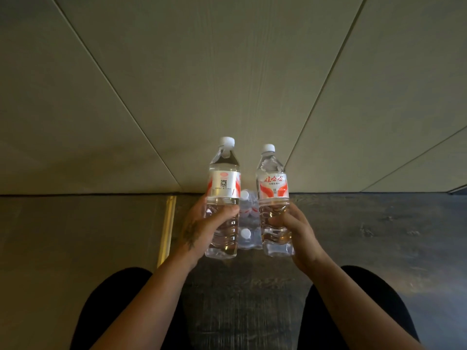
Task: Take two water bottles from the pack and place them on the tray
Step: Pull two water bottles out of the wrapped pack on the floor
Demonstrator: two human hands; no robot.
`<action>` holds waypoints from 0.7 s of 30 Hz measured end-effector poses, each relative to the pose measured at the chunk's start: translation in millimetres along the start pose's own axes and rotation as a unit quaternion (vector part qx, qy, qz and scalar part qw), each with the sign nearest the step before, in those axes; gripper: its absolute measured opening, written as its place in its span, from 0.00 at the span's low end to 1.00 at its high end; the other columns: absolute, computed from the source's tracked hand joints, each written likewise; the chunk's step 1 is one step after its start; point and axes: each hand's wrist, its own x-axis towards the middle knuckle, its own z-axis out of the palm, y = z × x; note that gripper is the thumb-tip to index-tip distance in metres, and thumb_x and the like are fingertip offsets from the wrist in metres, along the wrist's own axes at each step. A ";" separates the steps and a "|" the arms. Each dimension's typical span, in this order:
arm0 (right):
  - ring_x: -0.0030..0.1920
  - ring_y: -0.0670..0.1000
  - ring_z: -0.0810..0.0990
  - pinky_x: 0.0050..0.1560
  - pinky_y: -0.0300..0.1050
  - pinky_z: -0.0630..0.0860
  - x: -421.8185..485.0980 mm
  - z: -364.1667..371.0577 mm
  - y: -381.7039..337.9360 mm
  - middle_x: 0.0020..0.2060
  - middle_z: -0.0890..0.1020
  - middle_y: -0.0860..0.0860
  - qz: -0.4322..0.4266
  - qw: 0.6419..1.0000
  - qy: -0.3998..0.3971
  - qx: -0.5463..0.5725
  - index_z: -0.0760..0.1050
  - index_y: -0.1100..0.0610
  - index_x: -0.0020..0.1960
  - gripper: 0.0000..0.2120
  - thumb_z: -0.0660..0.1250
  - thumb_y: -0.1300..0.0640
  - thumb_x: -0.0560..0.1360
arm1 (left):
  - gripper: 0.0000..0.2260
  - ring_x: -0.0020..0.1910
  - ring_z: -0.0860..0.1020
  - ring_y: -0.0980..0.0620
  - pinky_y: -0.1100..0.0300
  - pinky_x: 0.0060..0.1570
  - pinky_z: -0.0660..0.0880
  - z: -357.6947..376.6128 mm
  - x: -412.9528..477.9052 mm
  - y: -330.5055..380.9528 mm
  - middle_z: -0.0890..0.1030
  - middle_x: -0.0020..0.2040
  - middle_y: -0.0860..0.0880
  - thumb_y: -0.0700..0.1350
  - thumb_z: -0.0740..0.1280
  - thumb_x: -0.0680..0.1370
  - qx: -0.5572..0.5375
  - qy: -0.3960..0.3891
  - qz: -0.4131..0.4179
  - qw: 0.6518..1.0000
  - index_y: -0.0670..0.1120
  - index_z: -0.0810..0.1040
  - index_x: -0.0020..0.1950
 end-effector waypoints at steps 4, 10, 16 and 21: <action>0.62 0.64 0.86 0.68 0.71 0.78 -13.7 6.3 -22.8 0.62 0.85 0.61 -0.001 1.000 0.008 0.005 0.75 0.59 0.71 0.34 0.74 0.48 0.68 | 0.30 0.45 0.89 0.56 0.57 0.45 0.82 2.1 -13.6 20.3 0.90 0.45 0.59 0.65 0.77 0.60 -0.005 -0.004 -0.011 1.000 0.59 0.80 0.60; 0.55 0.59 0.89 0.52 0.54 0.84 -82.7 17.6 -117.5 0.55 0.89 0.55 0.002 0.999 0.025 0.033 0.77 0.57 0.68 0.30 0.74 0.49 0.68 | 0.31 0.42 0.89 0.59 0.67 0.37 0.82 10.4 -86.7 123.7 0.90 0.44 0.59 0.63 0.78 0.60 -0.003 -0.027 -0.026 0.999 0.57 0.80 0.62; 0.50 0.55 0.90 0.47 0.48 0.85 -182.2 34.9 -247.3 0.51 0.90 0.53 0.011 0.999 0.026 0.044 0.77 0.59 0.68 0.32 0.76 0.48 0.67 | 0.30 0.41 0.90 0.53 0.64 0.36 0.83 20.9 -179.3 263.4 0.91 0.44 0.54 0.63 0.79 0.61 0.010 -0.036 -0.046 0.998 0.55 0.82 0.61; 0.54 0.60 0.89 0.51 0.54 0.84 -268.8 48.8 -352.8 0.56 0.88 0.58 0.002 0.998 0.035 0.049 0.78 0.57 0.67 0.34 0.77 0.44 0.65 | 0.33 0.47 0.90 0.47 0.52 0.44 0.84 27.7 -261.5 369.5 0.91 0.49 0.50 0.66 0.78 0.59 0.010 0.001 -0.053 0.999 0.57 0.82 0.62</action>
